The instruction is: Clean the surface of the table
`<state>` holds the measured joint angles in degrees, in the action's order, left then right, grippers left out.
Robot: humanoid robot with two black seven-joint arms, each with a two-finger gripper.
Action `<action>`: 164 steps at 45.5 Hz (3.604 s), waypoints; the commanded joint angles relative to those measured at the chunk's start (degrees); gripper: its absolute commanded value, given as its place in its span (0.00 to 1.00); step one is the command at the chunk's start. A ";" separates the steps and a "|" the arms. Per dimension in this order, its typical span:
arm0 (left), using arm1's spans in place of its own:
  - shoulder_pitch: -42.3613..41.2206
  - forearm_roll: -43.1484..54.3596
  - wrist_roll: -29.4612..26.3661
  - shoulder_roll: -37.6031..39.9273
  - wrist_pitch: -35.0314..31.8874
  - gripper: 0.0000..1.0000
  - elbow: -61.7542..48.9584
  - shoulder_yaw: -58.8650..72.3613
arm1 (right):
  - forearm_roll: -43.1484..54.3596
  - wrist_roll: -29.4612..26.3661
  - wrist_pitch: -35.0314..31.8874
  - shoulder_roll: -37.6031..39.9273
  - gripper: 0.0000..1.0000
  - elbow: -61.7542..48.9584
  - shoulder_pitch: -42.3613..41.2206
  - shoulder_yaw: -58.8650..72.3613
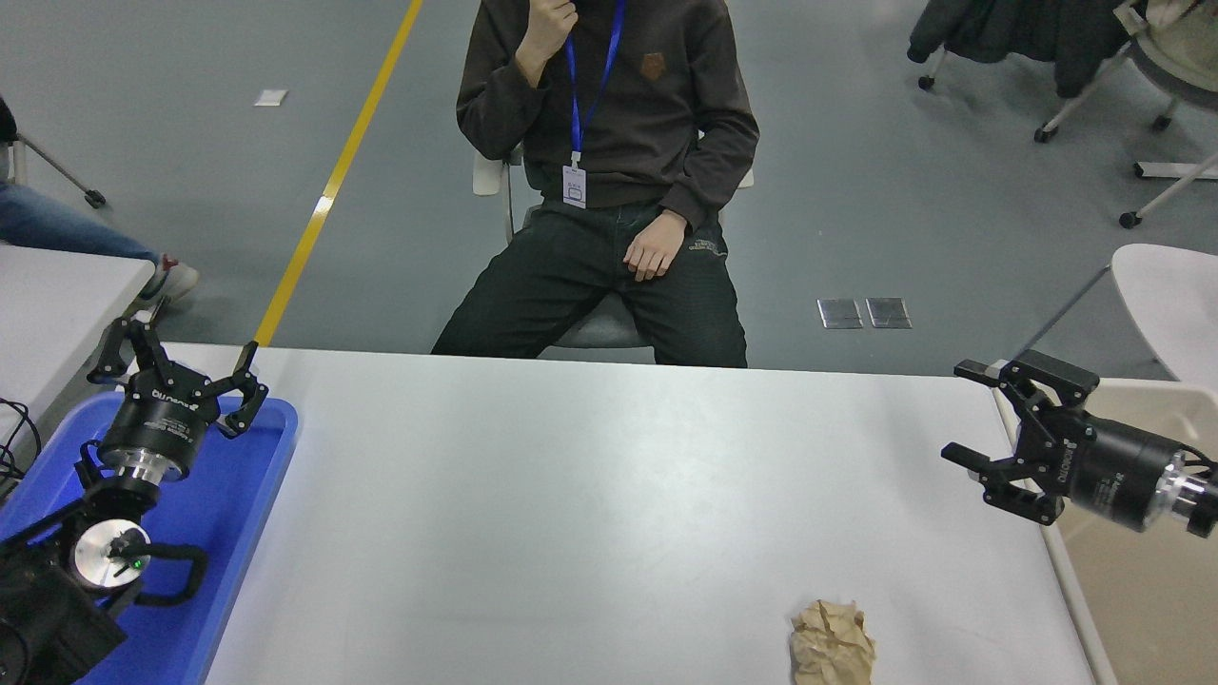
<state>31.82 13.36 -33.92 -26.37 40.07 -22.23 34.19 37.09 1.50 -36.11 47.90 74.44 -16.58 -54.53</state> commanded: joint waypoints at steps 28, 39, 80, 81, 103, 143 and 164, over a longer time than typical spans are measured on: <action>0.00 0.00 0.00 0.00 0.00 1.00 -0.01 0.00 | 20.83 -30.67 -3.71 -3.60 0.99 20.22 -1.35 2.06; 0.00 0.00 0.00 0.00 0.00 1.00 -0.01 0.00 | 28.82 -35.52 -3.71 -9.13 0.99 20.31 -7.24 11.90; 0.00 0.00 0.00 0.00 0.00 1.00 -0.01 0.00 | 48.08 -34.81 -3.09 -15.29 0.99 18.02 -4.17 17.53; 0.00 0.00 0.00 0.00 0.00 1.00 -0.01 0.00 | 48.08 -34.81 -3.09 -15.55 0.99 17.94 -3.90 17.53; 0.00 0.00 0.00 0.00 0.00 1.00 -0.01 0.00 | 51.59 -33.59 -3.00 -18.72 0.99 14.42 -3.29 17.26; 0.00 0.00 0.00 0.00 0.00 1.00 -0.01 0.00 | 56.87 -29.63 0.34 -19.33 0.89 12.40 -1.62 17.70; 0.00 0.00 0.00 0.00 0.00 1.00 -0.01 0.00 | 57.39 -29.63 1.83 -19.42 0.85 12.31 -0.30 18.58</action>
<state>31.82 13.36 -33.93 -26.37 40.08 -22.24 34.19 93.88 -28.15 -35.86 28.57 86.94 -17.36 -36.56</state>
